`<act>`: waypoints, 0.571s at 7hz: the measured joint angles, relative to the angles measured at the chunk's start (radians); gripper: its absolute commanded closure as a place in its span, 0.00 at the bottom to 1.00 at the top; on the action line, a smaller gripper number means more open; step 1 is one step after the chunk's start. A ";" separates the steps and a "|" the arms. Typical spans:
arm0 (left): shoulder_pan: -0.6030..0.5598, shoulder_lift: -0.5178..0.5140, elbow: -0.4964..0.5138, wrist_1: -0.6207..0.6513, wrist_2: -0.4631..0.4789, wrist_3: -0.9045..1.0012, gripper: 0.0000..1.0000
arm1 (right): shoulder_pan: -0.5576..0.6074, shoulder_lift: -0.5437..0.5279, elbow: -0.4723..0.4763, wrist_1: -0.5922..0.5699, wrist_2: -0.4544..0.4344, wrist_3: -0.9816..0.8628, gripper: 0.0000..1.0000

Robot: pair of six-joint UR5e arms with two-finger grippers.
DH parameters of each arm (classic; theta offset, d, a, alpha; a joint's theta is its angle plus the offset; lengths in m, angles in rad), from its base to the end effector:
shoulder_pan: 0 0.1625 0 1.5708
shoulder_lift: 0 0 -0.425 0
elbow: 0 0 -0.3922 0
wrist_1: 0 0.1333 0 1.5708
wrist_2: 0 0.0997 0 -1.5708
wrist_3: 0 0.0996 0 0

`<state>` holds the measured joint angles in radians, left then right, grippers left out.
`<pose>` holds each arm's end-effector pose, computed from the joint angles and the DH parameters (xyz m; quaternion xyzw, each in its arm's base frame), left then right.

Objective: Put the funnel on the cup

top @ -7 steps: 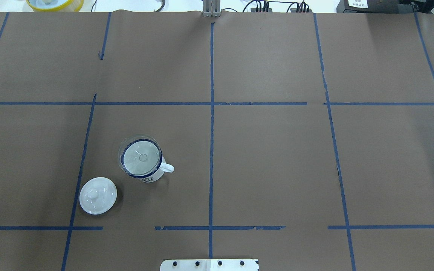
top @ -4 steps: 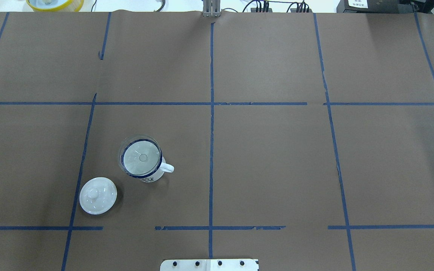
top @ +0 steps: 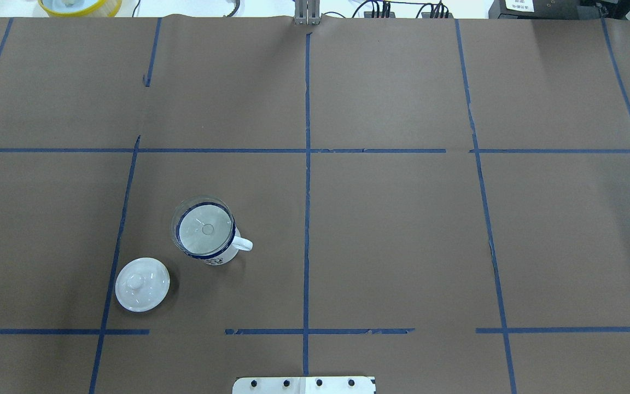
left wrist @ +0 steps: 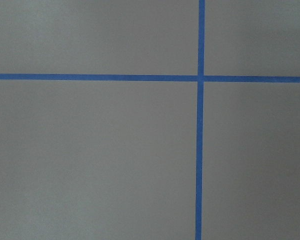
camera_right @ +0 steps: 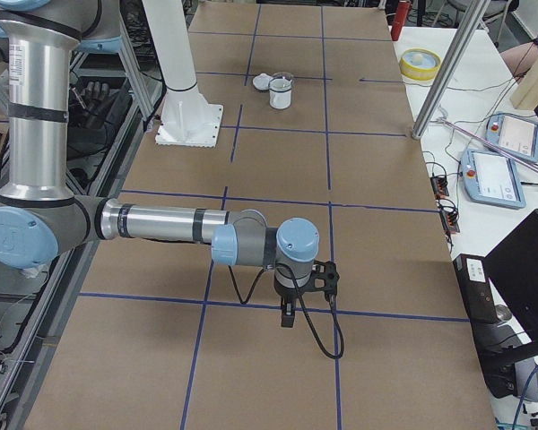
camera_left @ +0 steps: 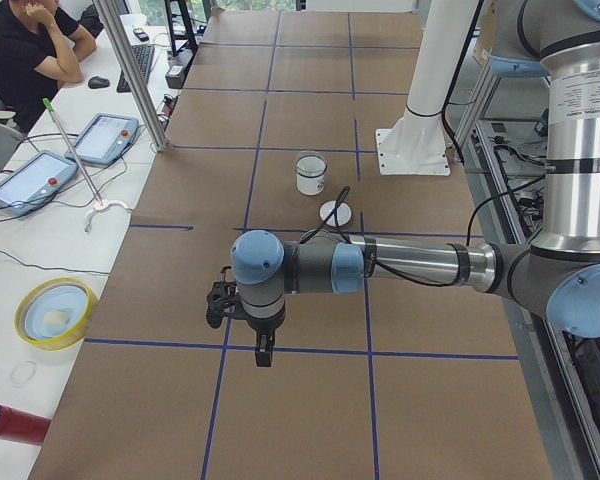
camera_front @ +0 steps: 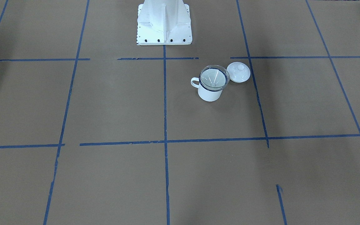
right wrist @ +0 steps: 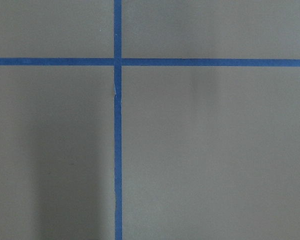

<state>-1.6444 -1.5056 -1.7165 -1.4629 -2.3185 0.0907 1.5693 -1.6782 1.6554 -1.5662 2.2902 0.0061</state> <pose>-0.0993 -0.4548 0.6308 0.0173 0.3650 0.0030 0.9308 0.0670 -0.4450 0.6707 -0.0099 -0.3519 0.0054 0.9360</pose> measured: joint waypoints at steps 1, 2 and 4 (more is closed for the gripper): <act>0.000 -0.001 0.003 0.001 -0.019 0.001 0.00 | 0.000 0.000 0.000 0.000 0.000 0.000 0.00; 0.001 -0.002 0.009 0.001 -0.055 -0.001 0.00 | 0.000 0.000 0.000 0.000 0.000 0.000 0.00; 0.001 0.000 0.014 0.005 -0.085 -0.001 0.00 | 0.000 0.000 0.000 0.000 0.000 0.000 0.00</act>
<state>-1.6430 -1.5060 -1.7025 -1.4580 -2.4039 0.0894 1.5693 -1.6782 1.6558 -1.5662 2.2902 0.0061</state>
